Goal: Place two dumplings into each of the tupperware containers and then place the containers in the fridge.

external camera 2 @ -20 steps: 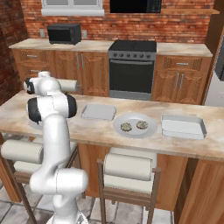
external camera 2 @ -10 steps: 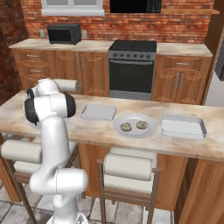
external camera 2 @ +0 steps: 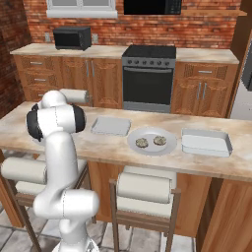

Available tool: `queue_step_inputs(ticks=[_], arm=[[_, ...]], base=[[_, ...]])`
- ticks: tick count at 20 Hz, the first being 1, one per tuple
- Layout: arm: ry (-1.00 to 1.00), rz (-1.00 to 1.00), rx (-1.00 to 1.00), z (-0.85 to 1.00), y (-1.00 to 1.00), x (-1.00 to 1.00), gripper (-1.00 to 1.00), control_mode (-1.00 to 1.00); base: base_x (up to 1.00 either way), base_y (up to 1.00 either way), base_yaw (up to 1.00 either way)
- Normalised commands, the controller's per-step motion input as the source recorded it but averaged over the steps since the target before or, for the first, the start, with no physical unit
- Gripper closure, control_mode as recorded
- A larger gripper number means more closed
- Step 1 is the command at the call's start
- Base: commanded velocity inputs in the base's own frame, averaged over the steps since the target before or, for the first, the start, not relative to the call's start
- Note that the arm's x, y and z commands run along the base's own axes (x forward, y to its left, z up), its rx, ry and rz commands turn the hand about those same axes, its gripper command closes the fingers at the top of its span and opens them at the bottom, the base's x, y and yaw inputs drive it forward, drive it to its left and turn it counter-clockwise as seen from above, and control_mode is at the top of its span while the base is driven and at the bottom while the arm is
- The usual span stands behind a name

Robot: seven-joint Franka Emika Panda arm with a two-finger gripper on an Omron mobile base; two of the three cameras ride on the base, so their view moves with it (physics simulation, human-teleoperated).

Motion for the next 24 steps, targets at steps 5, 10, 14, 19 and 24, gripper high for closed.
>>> queue_step_inputs(ticks=[5, 10, 14, 19, 24], arm=[[0.0, 0.0, 0.0, -0.11, 0.0, 0.0, -1.0, -1.0], [0.0, 0.0, 0.0, -0.1, 0.0, 0.0, -1.0, -1.0], [0.0, 0.0, 0.0, -0.14, 0.0, 0.0, -1.0, -1.0], [0.0, 0.0, 0.0, -0.16, 0.0, 0.0, 1.0, -1.0], [0.0, 0.0, 0.0, -0.02, 0.0, 0.0, 1.0, -1.0]], base=[[0.0, 0.0, 0.0], [0.0, 0.0, 0.0], [0.0, 0.0, 0.0], [0.0, 0.0, 0.0], [0.0, 0.0, 0.0]])
